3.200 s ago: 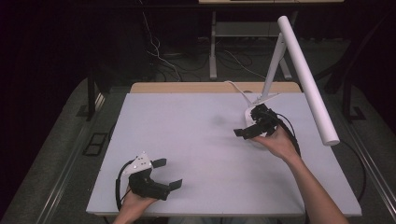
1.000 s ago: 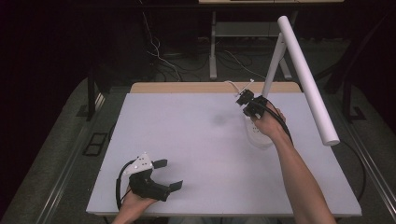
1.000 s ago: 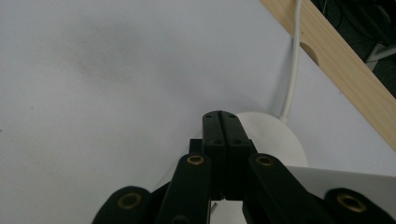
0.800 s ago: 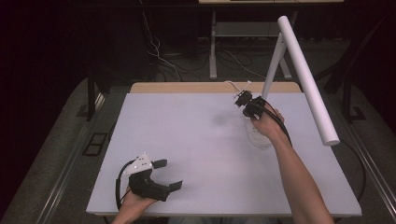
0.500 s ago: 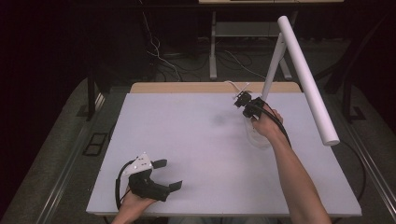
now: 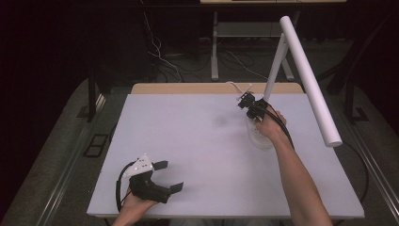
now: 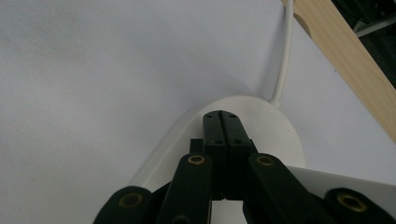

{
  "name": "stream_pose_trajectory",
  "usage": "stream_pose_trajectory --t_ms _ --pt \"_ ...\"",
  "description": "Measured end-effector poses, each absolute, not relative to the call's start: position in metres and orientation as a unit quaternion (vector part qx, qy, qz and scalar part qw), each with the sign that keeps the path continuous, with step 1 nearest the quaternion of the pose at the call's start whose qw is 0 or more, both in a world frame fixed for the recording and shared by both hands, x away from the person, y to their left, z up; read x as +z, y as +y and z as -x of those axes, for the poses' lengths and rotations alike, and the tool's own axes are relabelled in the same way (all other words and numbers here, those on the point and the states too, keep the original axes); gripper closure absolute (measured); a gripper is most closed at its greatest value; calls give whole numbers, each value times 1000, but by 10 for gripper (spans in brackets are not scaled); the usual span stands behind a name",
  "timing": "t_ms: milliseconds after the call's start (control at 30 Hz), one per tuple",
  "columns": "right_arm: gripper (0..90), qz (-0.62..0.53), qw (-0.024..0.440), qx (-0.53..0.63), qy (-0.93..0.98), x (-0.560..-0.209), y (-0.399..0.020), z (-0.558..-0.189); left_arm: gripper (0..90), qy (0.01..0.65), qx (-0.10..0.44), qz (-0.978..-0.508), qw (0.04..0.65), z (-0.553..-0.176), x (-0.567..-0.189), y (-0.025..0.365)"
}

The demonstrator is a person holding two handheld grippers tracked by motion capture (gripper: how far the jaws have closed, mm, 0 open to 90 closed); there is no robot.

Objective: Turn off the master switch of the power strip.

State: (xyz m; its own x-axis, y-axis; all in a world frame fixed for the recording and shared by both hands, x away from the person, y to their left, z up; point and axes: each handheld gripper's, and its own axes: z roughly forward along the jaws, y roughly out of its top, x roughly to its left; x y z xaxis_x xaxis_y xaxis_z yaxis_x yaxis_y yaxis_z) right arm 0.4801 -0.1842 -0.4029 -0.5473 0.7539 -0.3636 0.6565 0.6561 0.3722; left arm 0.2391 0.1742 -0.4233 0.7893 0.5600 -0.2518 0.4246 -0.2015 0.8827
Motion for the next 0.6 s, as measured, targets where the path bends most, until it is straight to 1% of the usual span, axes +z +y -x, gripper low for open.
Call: stream_pose_trajectory --t_ms 600 --pt "898 -413 252 97 870 -406 -185 -481 0 317 60 -779 538 -239 -423 173"
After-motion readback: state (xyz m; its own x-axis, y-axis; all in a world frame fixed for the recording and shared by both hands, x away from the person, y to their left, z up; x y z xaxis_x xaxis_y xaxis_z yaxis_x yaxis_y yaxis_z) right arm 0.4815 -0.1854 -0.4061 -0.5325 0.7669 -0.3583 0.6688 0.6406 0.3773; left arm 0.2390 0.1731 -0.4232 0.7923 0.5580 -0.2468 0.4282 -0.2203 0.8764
